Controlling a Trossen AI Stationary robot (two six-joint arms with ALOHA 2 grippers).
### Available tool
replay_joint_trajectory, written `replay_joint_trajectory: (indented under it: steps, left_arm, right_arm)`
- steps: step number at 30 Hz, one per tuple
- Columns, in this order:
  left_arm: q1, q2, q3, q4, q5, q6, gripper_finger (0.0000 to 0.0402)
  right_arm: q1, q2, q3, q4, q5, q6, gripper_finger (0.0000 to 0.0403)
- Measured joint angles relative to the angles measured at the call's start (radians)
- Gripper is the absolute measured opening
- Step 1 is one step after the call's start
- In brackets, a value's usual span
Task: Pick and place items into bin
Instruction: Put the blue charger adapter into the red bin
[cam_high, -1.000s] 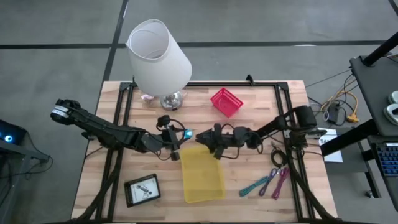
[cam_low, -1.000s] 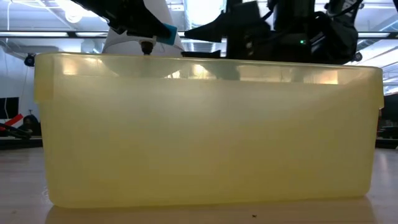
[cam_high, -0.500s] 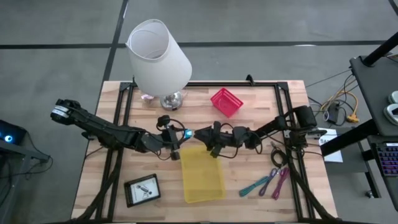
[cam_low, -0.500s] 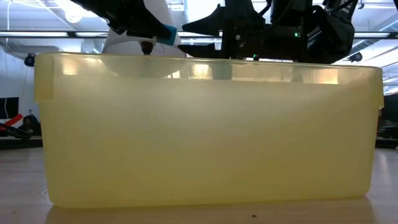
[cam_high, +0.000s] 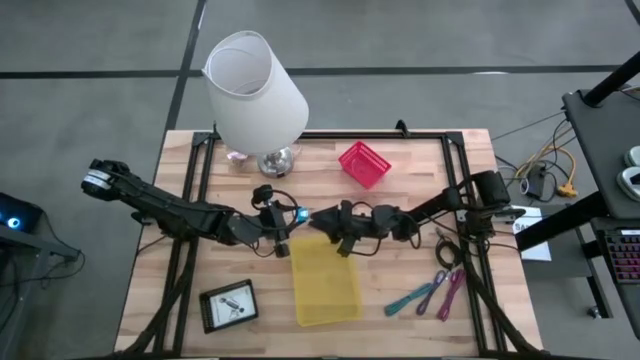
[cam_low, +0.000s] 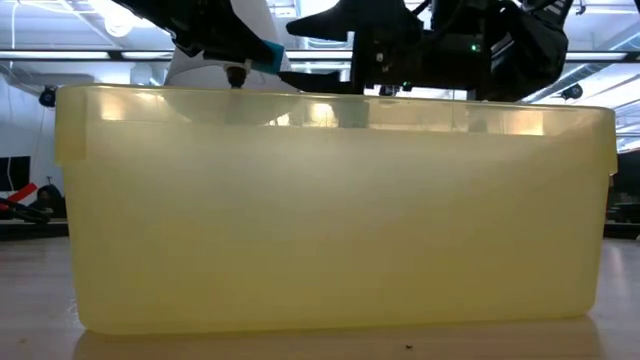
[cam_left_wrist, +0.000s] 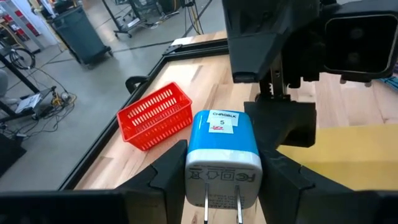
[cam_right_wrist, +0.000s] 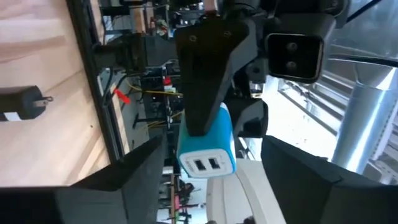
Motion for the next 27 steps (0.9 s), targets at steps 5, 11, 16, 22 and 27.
replay_joint_trajectory:
  steps: [5,11,16,22,27]
  left_arm:
    - [0.000,0.000,0.000,0.000,0.003,0.000,0.0135]
    - [0.000,0.000,0.000,0.000,0.031,0.000,0.0135]
    - [0.000,0.000,0.000,0.000,0.067,0.000,0.0135]
    - [0.000,0.000,0.000,0.000,0.066,0.001,0.0135]
    - [0.000,0.000,0.000,0.002,0.070,0.000,0.0135]
  right_arm:
    - [0.001,0.000,0.042,-0.046,-0.005,0.014,0.0276]
    - [-0.001,0.000,0.104,-0.170,-0.005,0.014,0.0265]
    - [-0.001,0.000,0.137,-0.251,0.028,0.014,0.0242]
    - [-0.001,0.000,0.145,-0.252,0.103,0.015,0.0206]
    - [0.006,0.000,0.140,-0.254,0.104,0.018,0.0179]
